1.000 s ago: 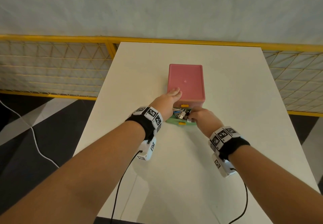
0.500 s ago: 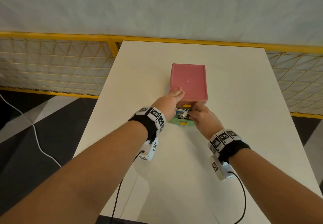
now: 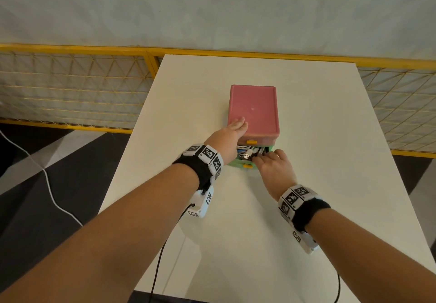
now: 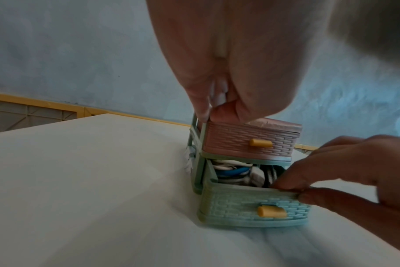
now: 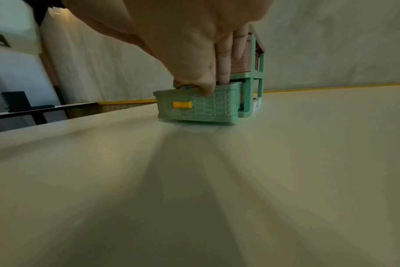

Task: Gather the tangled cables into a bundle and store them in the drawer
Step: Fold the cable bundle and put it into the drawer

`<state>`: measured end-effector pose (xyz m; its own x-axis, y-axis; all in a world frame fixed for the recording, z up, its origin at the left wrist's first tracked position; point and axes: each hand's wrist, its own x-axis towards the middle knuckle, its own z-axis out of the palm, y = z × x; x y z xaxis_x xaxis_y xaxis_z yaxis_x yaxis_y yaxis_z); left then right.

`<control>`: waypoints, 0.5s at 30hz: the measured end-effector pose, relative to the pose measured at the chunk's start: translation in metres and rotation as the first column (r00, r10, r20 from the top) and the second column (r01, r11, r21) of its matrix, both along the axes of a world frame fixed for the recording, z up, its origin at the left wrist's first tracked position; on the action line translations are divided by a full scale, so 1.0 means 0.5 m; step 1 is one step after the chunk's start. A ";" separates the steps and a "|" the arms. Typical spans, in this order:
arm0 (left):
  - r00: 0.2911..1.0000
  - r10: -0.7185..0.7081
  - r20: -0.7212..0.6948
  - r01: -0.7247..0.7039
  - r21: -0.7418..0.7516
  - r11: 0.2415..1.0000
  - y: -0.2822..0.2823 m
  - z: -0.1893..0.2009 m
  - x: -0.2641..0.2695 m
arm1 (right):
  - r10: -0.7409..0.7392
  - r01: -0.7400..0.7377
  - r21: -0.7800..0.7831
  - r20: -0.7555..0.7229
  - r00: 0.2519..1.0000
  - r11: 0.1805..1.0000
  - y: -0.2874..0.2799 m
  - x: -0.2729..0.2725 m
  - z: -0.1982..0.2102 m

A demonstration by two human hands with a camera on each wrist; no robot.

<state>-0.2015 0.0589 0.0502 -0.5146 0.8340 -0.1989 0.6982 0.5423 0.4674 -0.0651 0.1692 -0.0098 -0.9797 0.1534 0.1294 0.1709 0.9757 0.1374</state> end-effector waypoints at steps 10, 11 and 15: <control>0.999 -0.029 -0.031 0.028 -0.021 0.999 -0.001 0.004 -0.001 | -0.096 0.112 -0.089 0.165 0.982 0.990 -0.003 -0.019 0.030; 0.999 -0.033 -0.035 0.032 -0.020 0.999 -0.001 0.005 -0.001 | -0.090 0.109 -0.107 0.166 0.982 0.988 -0.002 -0.019 0.029; 0.998 -0.042 -0.048 0.041 -0.020 0.999 -0.004 0.007 0.001 | -0.096 0.117 -0.207 0.110 0.989 0.971 0.003 -0.017 0.033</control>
<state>-0.2008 0.0569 0.0536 -0.4889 0.8513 -0.1907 0.7420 0.5207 0.4222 -0.0734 0.1707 0.0066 -0.9625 0.2707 -0.0141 0.2711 0.9613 -0.0491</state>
